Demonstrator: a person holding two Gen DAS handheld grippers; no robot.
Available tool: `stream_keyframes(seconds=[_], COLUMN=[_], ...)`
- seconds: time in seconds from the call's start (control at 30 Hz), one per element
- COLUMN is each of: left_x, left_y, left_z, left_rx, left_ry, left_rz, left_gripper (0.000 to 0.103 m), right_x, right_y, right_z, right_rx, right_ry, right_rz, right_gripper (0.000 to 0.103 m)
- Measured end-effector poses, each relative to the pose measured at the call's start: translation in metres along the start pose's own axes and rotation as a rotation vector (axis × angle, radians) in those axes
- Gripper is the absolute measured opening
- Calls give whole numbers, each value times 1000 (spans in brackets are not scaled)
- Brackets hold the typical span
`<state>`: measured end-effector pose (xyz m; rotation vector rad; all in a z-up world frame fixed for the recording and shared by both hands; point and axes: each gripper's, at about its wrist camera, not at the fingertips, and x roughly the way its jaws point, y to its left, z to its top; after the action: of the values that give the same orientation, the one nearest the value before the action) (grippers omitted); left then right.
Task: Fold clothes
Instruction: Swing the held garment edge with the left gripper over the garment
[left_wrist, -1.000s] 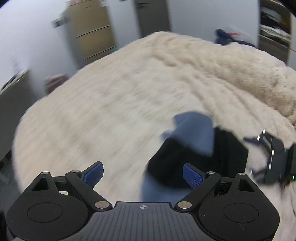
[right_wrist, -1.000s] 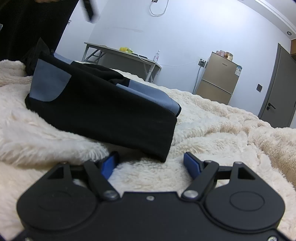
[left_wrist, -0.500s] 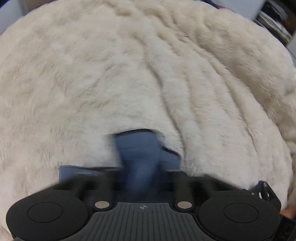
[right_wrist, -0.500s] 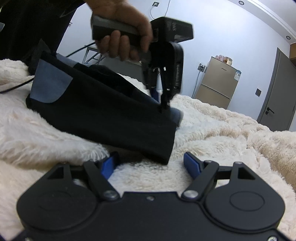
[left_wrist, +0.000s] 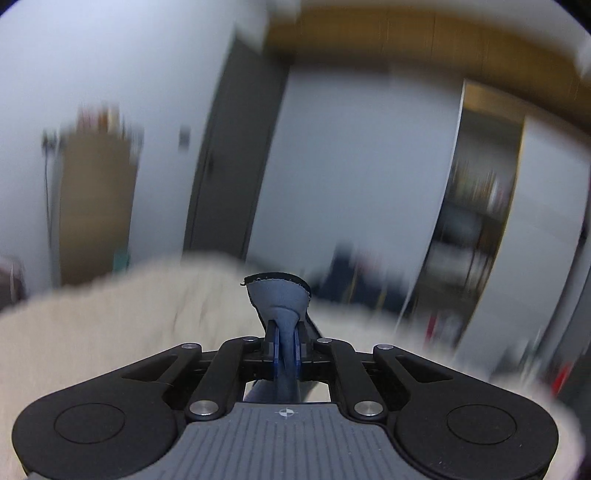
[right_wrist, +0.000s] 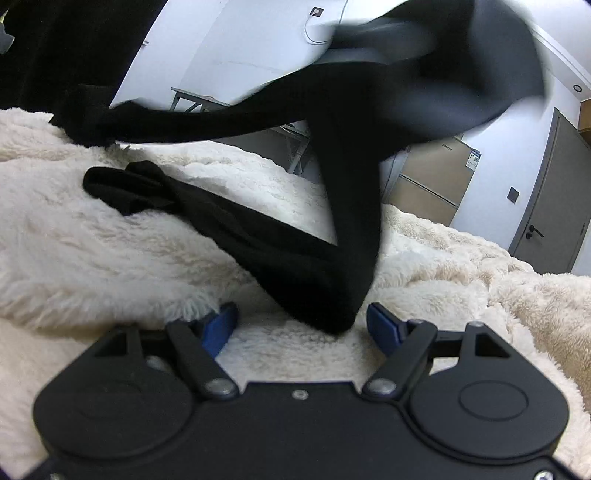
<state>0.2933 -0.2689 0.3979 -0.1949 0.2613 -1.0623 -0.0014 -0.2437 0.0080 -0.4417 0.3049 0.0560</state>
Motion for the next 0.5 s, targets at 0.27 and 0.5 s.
stream_keyframes(seconds=[0.27,0.5], left_x=[-180,-282], left_y=[-8,52], left_z=[134,54], left_rx=[-88,-181], left_ry=[-520,-467], left_rz=[28,227], left_gripper=[6,9], right_x=[0,4], right_y=[3,2], right_z=[0,3], right_rx=[-12,-18], right_ry=[8,16], right_rz=[-4,-4], right_gripper=[76,77])
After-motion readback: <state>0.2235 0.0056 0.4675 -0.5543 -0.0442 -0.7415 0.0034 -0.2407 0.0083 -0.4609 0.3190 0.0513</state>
